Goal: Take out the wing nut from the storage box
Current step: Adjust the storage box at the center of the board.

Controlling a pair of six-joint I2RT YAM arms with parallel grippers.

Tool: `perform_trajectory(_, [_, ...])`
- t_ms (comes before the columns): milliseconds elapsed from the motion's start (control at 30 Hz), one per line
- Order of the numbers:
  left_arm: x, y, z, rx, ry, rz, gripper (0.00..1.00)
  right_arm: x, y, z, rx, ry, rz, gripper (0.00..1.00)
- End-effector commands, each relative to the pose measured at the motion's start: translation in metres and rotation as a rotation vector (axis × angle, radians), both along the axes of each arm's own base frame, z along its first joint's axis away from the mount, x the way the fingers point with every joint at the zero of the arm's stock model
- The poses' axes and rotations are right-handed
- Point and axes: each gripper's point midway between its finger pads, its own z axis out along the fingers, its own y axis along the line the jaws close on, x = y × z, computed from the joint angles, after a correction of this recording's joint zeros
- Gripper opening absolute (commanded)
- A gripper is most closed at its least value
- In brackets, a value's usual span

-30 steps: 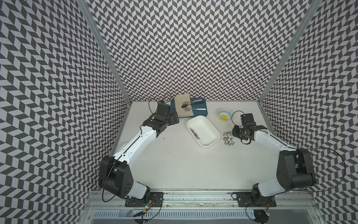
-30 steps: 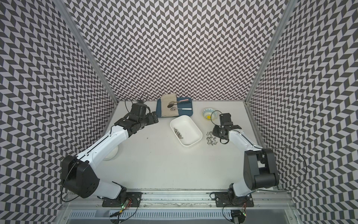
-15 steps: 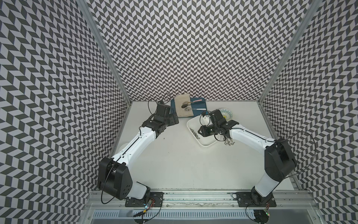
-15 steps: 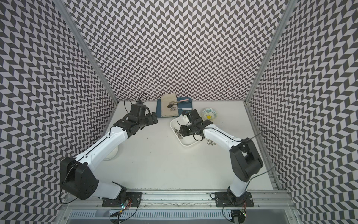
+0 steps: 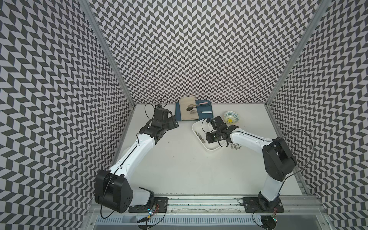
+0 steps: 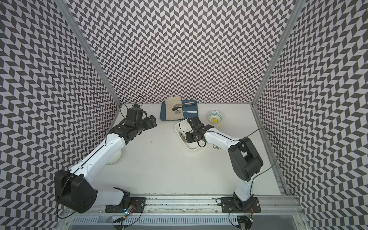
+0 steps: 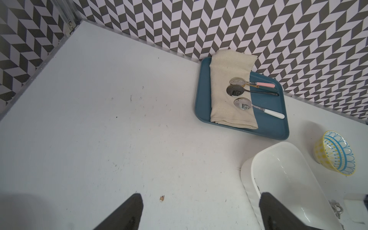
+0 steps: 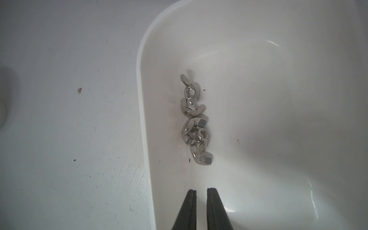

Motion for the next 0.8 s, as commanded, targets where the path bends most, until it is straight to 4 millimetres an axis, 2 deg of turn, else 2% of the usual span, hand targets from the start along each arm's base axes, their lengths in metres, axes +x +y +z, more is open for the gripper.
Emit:
perform_trajectory(0, [-0.006,0.004,0.003,-0.002,-0.005,-0.002,0.95,-0.009,-0.015,-0.019,-0.085,0.024,-0.012,0.14])
perform_trajectory(67, [-0.006,0.005,0.002,-0.001,-0.006,-0.004,0.95,-0.014,-0.018,-0.022,-0.095,0.031,0.002,0.13])
perform_trajectory(200, [-0.005,0.005,0.002,-0.004,-0.005,-0.008,0.95,-0.031,-0.007,-0.024,-0.081,0.068,0.053,0.13])
perform_trajectory(367, [-0.006,0.005,0.002,-0.004,-0.004,-0.012,0.95,-0.055,0.024,-0.027,-0.033,0.109,0.128,0.13])
perform_trajectory(500, [-0.007,0.006,0.001,-0.001,-0.003,-0.010,0.95,-0.070,0.059,-0.016,0.033,0.118,0.190,0.13])
perform_trajectory(667, [-0.009,0.008,0.001,-0.003,-0.005,-0.009,0.95,-0.076,0.096,0.005,0.119,0.115,0.247,0.13])
perform_trajectory(767, [-0.010,0.010,0.002,-0.003,-0.007,-0.005,0.95,-0.063,0.095,0.013,0.102,0.084,0.198,0.13])
